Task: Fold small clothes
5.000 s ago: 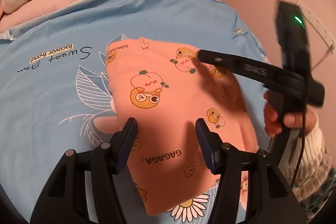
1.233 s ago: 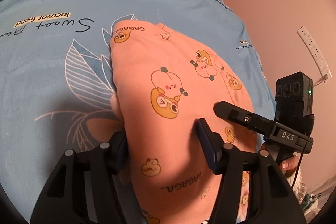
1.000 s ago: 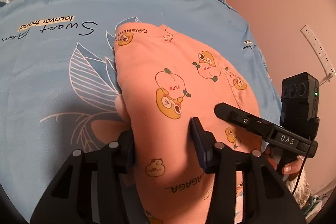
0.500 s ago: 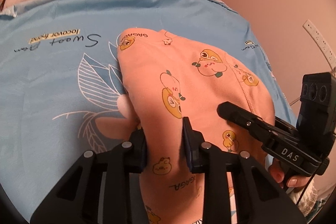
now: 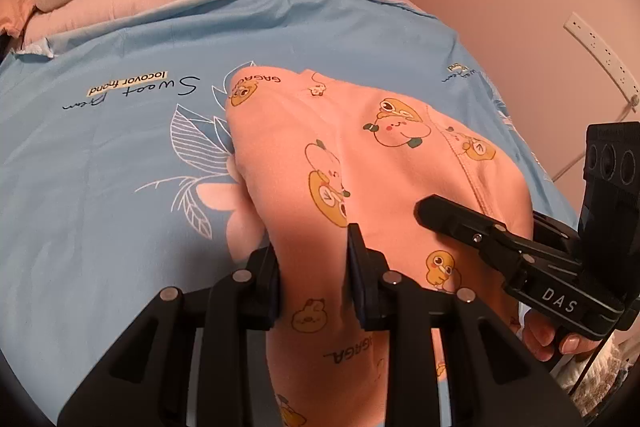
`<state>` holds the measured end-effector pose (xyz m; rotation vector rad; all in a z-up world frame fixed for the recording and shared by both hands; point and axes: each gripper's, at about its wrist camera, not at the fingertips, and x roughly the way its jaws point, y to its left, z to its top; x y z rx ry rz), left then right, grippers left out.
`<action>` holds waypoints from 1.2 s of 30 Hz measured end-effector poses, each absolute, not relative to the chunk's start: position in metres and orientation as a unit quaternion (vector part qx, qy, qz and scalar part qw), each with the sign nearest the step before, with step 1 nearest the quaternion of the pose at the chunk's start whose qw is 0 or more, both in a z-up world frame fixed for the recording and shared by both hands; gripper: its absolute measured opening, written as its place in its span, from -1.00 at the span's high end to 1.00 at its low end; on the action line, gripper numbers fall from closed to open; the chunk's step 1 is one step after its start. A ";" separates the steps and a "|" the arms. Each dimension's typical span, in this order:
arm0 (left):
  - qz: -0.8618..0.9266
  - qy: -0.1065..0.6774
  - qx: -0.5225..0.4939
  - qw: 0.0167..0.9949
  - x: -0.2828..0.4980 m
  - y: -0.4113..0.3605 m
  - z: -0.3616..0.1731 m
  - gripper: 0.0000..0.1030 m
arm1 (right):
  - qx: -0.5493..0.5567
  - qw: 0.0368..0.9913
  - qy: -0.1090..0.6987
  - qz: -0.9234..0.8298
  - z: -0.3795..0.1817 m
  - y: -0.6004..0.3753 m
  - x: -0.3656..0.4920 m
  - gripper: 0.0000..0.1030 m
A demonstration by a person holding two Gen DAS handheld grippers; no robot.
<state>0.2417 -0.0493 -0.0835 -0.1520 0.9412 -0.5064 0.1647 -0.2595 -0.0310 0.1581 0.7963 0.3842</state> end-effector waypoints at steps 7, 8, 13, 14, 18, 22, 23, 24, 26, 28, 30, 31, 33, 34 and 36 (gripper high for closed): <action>-0.241 0.434 -0.062 0.866 0.214 -0.049 -0.067 0.47 | 0.076 0.904 0.375 0.191 -0.017 -0.261 0.143 0.51; -0.241 0.434 -0.063 0.866 0.211 -0.049 -0.065 0.47 | 0.076 0.904 0.374 0.192 -0.016 -0.261 0.139 0.51; -0.241 0.429 -0.057 0.869 0.190 -0.050 -0.058 0.47 | 0.074 0.905 0.371 0.193 -0.010 -0.260 0.121 0.51; -0.241 0.427 -0.055 0.870 0.186 -0.051 -0.056 0.47 | 0.074 0.906 0.370 0.193 -0.008 -0.260 0.117 0.51; -0.242 0.421 -0.051 0.873 0.168 -0.051 -0.046 0.47 | 0.066 0.910 0.362 0.193 0.000 -0.258 0.100 0.51; -0.242 0.410 -0.045 0.879 0.149 -0.052 -0.035 0.47 | 0.062 0.914 0.351 0.194 0.010 -0.257 0.086 0.51; -0.242 0.407 -0.044 0.880 0.145 -0.053 -0.032 0.47 | 0.061 0.915 0.348 0.195 0.013 -0.257 0.082 0.51; -0.242 0.404 -0.044 0.881 0.140 -0.052 -0.029 0.47 | 0.060 0.916 0.345 0.196 0.015 -0.257 0.079 0.51; -0.242 0.400 -0.042 0.883 0.132 -0.052 -0.024 0.47 | 0.059 0.917 0.340 0.198 0.019 -0.256 0.071 0.51; -0.241 0.396 -0.040 0.885 0.125 -0.051 -0.020 0.47 | 0.056 0.919 0.336 0.199 0.024 -0.256 0.064 0.51; -0.240 0.392 -0.036 0.887 0.117 -0.050 -0.016 0.47 | 0.052 0.921 0.331 0.201 0.028 -0.255 0.057 0.51; -0.239 0.391 -0.035 0.888 0.114 -0.050 -0.014 0.47 | 0.051 0.921 0.329 0.202 0.030 -0.253 0.055 0.51; -0.237 0.386 -0.033 0.891 0.106 -0.050 -0.010 0.47 | 0.050 0.922 0.326 0.203 0.032 -0.252 0.049 0.51; -0.237 0.385 -0.032 0.891 0.104 -0.049 -0.008 0.47 | 0.049 0.922 0.324 0.204 0.034 -0.252 0.047 0.51; -0.236 0.381 -0.031 0.893 0.099 -0.048 -0.005 0.47 | 0.048 0.924 0.320 0.205 0.036 -0.252 0.041 0.51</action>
